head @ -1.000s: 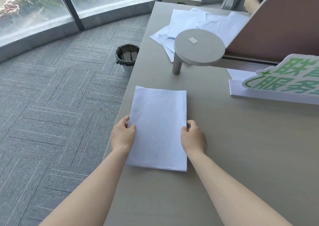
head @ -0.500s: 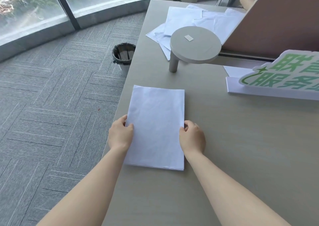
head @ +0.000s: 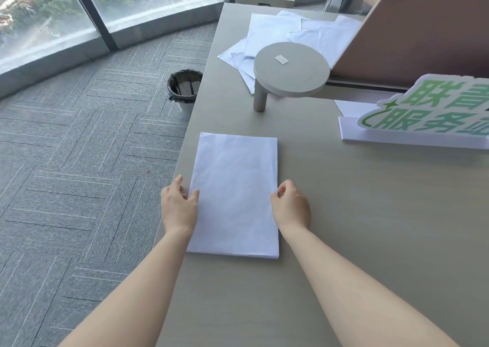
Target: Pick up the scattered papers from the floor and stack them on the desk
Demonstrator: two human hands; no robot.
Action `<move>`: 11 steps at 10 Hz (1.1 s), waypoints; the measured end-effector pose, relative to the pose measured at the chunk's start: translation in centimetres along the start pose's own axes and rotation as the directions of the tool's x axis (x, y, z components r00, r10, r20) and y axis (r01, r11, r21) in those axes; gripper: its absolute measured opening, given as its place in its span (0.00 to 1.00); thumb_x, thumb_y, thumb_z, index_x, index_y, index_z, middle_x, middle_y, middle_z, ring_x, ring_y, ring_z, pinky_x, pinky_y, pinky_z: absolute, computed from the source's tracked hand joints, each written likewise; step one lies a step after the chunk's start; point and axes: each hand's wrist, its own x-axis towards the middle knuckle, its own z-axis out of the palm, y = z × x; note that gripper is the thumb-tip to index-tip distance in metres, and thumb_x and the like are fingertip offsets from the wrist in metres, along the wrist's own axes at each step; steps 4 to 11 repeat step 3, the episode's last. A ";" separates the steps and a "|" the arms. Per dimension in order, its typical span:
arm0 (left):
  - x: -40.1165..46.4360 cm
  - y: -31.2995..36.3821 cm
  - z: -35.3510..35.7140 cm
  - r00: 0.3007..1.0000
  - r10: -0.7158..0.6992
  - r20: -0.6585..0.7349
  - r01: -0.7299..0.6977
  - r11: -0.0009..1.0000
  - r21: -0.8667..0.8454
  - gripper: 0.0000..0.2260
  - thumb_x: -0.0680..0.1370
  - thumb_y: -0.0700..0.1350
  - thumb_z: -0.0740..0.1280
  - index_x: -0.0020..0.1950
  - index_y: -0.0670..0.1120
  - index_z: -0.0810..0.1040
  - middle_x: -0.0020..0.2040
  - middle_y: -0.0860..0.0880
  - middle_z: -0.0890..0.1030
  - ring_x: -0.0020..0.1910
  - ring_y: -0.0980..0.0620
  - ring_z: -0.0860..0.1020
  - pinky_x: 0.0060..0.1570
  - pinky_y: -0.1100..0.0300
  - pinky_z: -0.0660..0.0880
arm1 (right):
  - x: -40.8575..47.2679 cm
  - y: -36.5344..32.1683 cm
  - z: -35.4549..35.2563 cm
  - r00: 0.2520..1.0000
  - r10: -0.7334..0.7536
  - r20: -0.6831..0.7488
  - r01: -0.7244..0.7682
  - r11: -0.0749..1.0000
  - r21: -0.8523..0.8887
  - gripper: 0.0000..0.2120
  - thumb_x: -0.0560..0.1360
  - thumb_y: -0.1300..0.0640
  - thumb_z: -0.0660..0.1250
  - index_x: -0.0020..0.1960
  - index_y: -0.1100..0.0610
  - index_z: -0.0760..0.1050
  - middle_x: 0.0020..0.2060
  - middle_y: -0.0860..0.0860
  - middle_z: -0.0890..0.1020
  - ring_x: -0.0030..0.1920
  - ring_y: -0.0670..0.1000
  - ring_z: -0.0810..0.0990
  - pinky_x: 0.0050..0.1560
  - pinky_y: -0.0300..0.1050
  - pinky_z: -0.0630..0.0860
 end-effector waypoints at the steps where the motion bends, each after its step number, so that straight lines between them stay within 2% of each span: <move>1: -0.9 -0.2 -0.6 1.000 0.017 -0.011 -0.017 0.998 -0.056 0.20 0.78 0.42 0.66 0.70 0.42 0.72 0.59 0.42 0.74 0.51 0.50 0.74 0.58 0.59 0.67 | -0.4 0.6 -0.2 1.000 0.017 -0.004 -0.017 0.997 0.069 0.04 0.77 0.55 0.60 0.46 0.55 0.70 0.40 0.50 0.79 0.40 0.56 0.76 0.34 0.46 0.67; 2: -2.0 -0.8 -1.2 0.998 0.041 -0.043 -0.045 0.995 -0.090 0.17 0.79 0.41 0.65 0.67 0.41 0.74 0.59 0.42 0.74 0.50 0.50 0.74 0.56 0.60 0.69 | -1.3 1.7 -0.8 1.000 0.009 -0.010 -0.008 0.989 0.148 0.05 0.77 0.57 0.60 0.44 0.56 0.72 0.38 0.49 0.79 0.40 0.56 0.77 0.37 0.47 0.70; 3: -3.6 -1.3 -1.8 0.996 0.032 -0.082 -0.042 0.991 -0.125 0.14 0.79 0.40 0.64 0.64 0.42 0.76 0.60 0.43 0.76 0.51 0.49 0.76 0.57 0.57 0.71 | -2.3 3.3 -1.7 1.000 0.017 0.009 -0.018 0.974 0.224 0.08 0.77 0.58 0.59 0.41 0.54 0.74 0.35 0.47 0.80 0.39 0.55 0.78 0.38 0.48 0.73; 11: -3.6 -1.3 -1.8 0.996 0.032 -0.082 -0.042 0.991 -0.125 0.14 0.79 0.40 0.64 0.64 0.42 0.76 0.60 0.43 0.76 0.51 0.49 0.76 0.57 0.57 0.71 | -2.3 3.3 -1.7 1.000 0.017 0.009 -0.018 0.974 0.224 0.08 0.77 0.58 0.59 0.41 0.54 0.74 0.35 0.47 0.80 0.39 0.55 0.78 0.38 0.48 0.73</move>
